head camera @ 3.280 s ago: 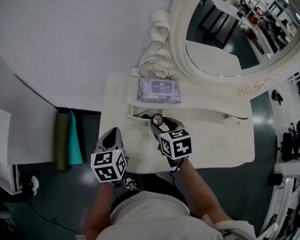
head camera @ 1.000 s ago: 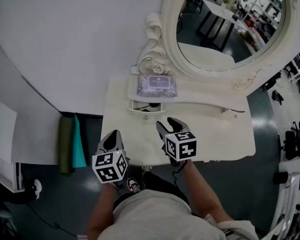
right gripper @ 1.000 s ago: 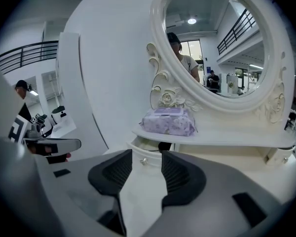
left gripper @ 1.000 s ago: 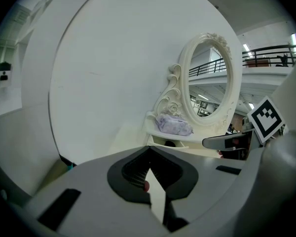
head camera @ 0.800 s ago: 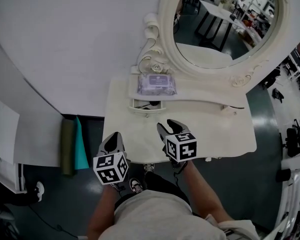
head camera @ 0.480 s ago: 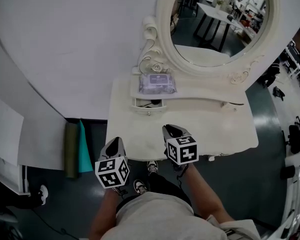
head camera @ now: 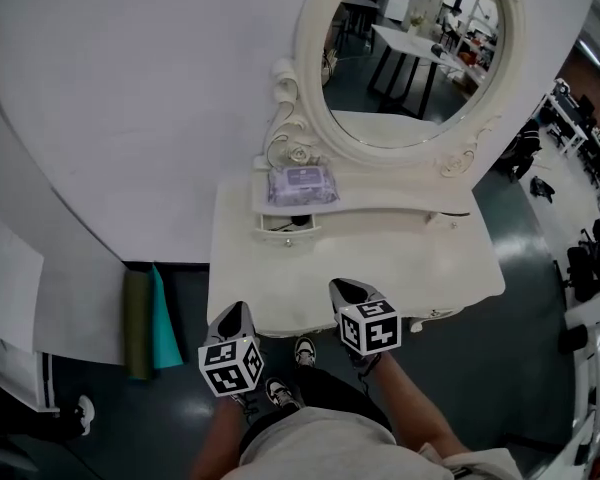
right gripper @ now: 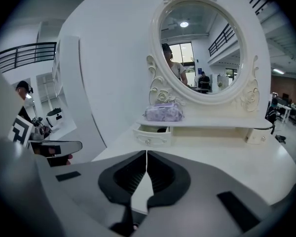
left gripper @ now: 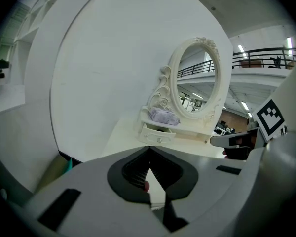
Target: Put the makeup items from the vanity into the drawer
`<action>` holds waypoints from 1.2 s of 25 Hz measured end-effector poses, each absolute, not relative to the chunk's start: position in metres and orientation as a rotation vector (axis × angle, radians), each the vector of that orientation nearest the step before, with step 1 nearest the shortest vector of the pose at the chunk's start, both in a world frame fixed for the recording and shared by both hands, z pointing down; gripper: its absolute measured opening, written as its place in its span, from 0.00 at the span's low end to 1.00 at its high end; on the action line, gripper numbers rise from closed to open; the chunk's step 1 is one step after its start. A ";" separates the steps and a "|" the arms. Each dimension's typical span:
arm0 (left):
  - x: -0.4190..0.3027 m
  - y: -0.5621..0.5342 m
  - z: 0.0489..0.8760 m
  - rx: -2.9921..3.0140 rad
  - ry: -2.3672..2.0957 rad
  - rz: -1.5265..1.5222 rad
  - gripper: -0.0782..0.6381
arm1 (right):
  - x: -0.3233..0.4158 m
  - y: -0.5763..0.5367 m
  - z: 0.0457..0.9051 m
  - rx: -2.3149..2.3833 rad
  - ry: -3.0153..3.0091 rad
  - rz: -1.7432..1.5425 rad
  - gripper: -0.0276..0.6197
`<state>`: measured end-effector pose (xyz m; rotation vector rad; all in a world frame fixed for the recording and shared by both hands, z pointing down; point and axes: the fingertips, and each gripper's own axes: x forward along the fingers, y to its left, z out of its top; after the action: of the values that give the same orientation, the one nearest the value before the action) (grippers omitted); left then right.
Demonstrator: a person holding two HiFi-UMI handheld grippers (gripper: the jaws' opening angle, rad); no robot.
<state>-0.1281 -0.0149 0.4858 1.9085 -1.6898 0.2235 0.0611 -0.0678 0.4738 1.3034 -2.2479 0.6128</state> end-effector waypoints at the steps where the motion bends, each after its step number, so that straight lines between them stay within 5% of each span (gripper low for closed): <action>1: -0.125 -0.015 0.486 1.911 -1.683 0.221 0.12 | 0.066 -0.067 0.471 1.320 -2.243 0.606 0.08; 30: -0.005 -0.023 0.481 1.862 -1.762 0.280 0.12 | 0.177 -0.063 0.460 1.283 -2.406 0.694 0.07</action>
<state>-0.0048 -0.0226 0.4814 1.8618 -1.7624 0.2801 0.1768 -0.0633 0.4599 1.2832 -2.4059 0.6940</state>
